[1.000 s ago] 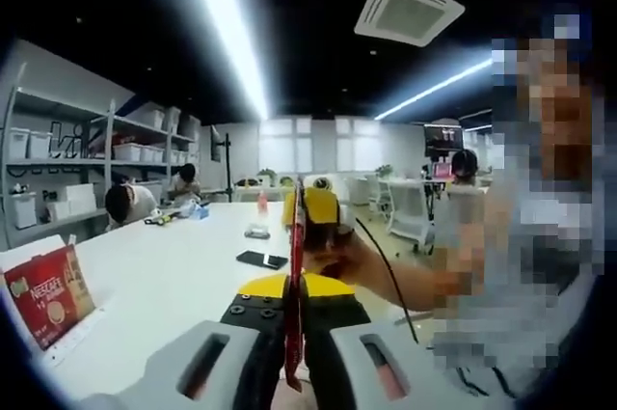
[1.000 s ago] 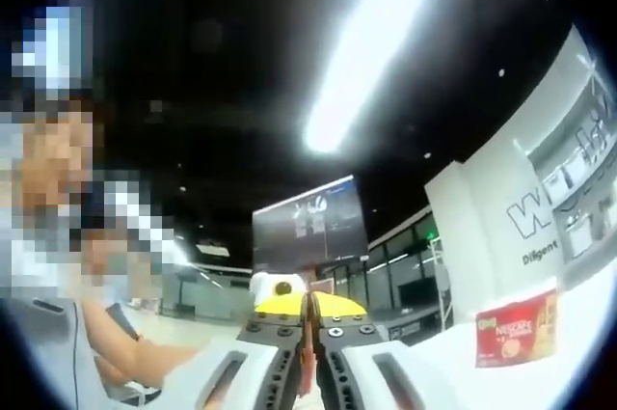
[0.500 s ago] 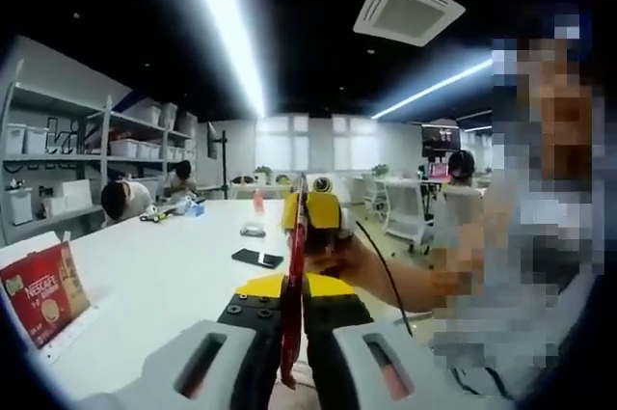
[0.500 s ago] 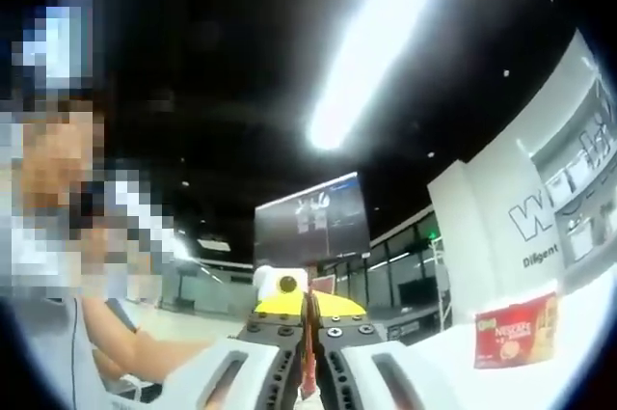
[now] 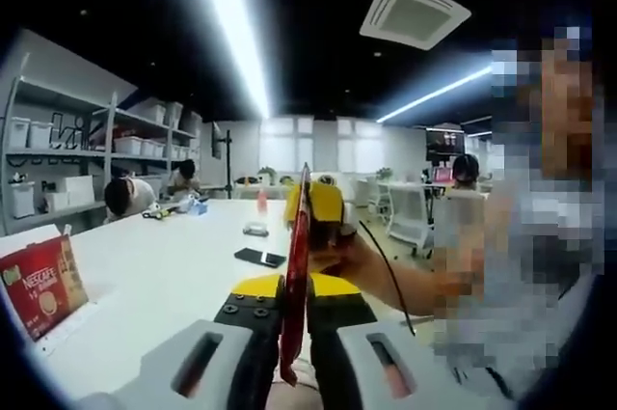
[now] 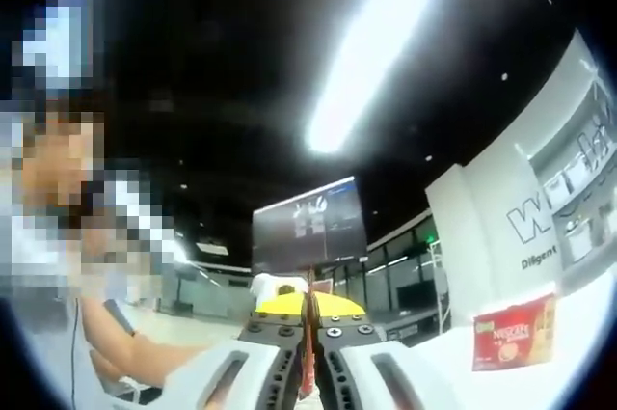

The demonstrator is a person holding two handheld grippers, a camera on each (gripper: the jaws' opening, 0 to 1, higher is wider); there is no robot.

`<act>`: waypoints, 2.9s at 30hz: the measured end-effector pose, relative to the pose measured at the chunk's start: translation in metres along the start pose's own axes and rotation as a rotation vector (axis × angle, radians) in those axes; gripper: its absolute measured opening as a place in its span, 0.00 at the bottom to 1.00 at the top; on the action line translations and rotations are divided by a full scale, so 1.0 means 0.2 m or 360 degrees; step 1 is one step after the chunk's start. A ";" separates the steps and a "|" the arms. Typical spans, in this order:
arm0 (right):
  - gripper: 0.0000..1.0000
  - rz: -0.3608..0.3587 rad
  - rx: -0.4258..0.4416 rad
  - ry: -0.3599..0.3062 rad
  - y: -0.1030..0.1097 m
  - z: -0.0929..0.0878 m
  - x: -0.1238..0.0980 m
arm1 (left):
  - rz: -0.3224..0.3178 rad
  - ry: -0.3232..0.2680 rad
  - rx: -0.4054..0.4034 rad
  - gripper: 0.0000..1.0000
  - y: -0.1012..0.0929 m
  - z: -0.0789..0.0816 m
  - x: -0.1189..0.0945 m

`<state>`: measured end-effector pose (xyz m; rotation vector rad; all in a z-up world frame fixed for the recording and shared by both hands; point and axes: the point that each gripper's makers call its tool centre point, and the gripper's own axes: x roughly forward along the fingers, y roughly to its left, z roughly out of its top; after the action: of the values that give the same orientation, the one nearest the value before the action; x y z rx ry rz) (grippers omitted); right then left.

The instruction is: Tear open the coffee pouch, take out the coffee, and pour the coffee from the pouch into the cup

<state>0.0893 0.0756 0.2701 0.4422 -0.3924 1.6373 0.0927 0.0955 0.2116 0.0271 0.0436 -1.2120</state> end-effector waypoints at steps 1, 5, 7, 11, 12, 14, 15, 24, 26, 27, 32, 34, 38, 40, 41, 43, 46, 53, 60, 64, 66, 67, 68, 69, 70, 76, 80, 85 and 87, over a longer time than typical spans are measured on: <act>0.02 0.0004 0.0001 0.0000 0.00 0.00 0.00 | 0.0006 0.0001 0.0028 0.07 0.00 0.00 0.00; 0.03 0.0006 0.0002 0.0007 0.02 0.01 0.02 | 0.0001 -0.0003 0.0031 0.05 -0.01 0.02 -0.01; 0.04 0.0000 0.0015 0.0008 0.01 0.01 0.02 | 0.0010 0.0008 0.0038 0.05 -0.01 0.02 -0.02; 0.07 -0.0008 0.0051 -0.0010 0.02 0.00 0.02 | 0.0014 0.0024 0.0040 0.05 -0.02 0.02 -0.02; 0.08 -0.0014 0.0052 -0.0014 0.02 -0.01 0.01 | 0.0016 0.0028 0.0040 0.05 -0.02 0.01 -0.03; 0.08 -0.0024 0.0058 -0.0019 0.01 -0.01 0.01 | 0.0015 0.0038 0.0033 0.05 -0.01 0.01 -0.03; 0.08 -0.0028 0.0063 -0.0024 0.01 -0.01 0.00 | 0.0011 0.0038 0.0027 0.05 -0.02 0.01 -0.03; 0.07 -0.0045 0.0112 -0.0045 0.01 -0.07 -0.01 | -0.0017 0.0057 -0.0007 0.04 -0.02 0.00 -0.02; 0.04 -0.0045 0.0101 -0.0059 0.01 -0.07 -0.01 | -0.0013 0.0062 -0.0002 0.05 -0.02 0.00 -0.02; 0.03 -0.0054 0.0096 -0.0060 0.01 -0.07 -0.01 | -0.0007 0.0061 0.0007 0.05 -0.02 0.00 -0.02; 0.02 -0.0064 0.0088 -0.0079 0.00 -0.06 -0.01 | 0.0012 0.0030 -0.0022 0.12 0.00 0.02 -0.03; 0.02 -0.0063 0.0081 -0.0083 0.01 -0.06 -0.01 | 0.0008 0.0021 -0.0021 0.12 -0.01 0.02 -0.04; 0.03 -0.0066 0.0091 -0.0095 0.02 -0.07 0.00 | 0.0006 0.0006 0.0000 0.09 -0.02 0.02 -0.04; 0.03 -0.0076 0.0098 -0.0090 0.01 -0.08 0.00 | 0.0007 0.0016 0.0024 0.06 -0.02 0.01 -0.04; 0.04 -0.0078 0.0107 -0.0096 0.01 -0.09 0.00 | 0.0007 0.0020 0.0022 0.06 -0.01 0.00 -0.04; 0.06 -0.0067 0.0145 -0.0113 0.02 -0.09 0.00 | -0.0003 0.0030 0.0012 0.05 -0.01 0.00 -0.04; 0.07 -0.0076 0.0142 -0.0097 0.02 -0.13 0.01 | -0.0007 0.0060 0.0019 0.05 -0.01 0.00 -0.04; 0.06 -0.0079 0.0153 -0.0099 0.01 -0.16 0.00 | 0.0000 0.0081 0.0014 0.06 -0.01 -0.02 -0.04; 0.03 -0.0080 0.0114 -0.0075 0.01 -0.17 0.01 | 0.0001 0.0071 -0.0003 0.09 -0.02 -0.01 -0.04; 0.03 -0.0077 0.0116 -0.0098 0.01 -0.16 0.01 | -0.0009 0.0069 -0.0028 0.14 -0.03 -0.01 -0.05; 0.03 -0.0077 0.0118 -0.0098 0.01 -0.16 0.01 | 0.0005 0.0053 -0.0036 0.14 -0.02 -0.01 -0.06; 0.03 -0.0076 0.0120 -0.0100 0.01 -0.16 0.01 | 0.0011 0.0049 -0.0032 0.14 -0.02 0.00 -0.06; 0.03 -0.0073 0.0122 -0.0102 0.01 -0.15 0.01 | 0.0015 0.0048 -0.0029 0.14 -0.02 0.00 -0.07; 0.03 -0.0073 0.0121 -0.0104 0.01 -0.15 0.01 | 0.0021 0.0043 -0.0027 0.14 -0.02 0.00 -0.07; 0.03 -0.0076 0.0121 -0.0104 0.01 -0.15 0.01 | 0.0022 0.0041 -0.0027 0.14 -0.01 0.00 -0.07; 0.03 -0.0080 0.0114 -0.0108 0.01 -0.14 0.01 | 0.0041 0.0036 -0.0021 0.14 -0.01 0.01 -0.07; 0.03 -0.0082 0.0120 -0.0116 0.01 -0.15 0.00 | 0.0057 0.0037 -0.0012 0.14 -0.02 0.01 -0.08; 0.03 -0.0079 0.0122 -0.0104 0.02 -0.17 0.02 | 0.0085 0.0010 -0.0016 0.14 -0.01 0.03 -0.11; 0.03 -0.0079 0.0116 -0.0109 0.02 -0.16 0.02 | 0.0100 -0.0003 -0.0021 0.14 0.00 0.04 -0.12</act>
<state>0.0830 0.0956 0.2444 0.5601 -0.3705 1.5948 0.0848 0.1167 0.2204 0.0157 0.0490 -1.1486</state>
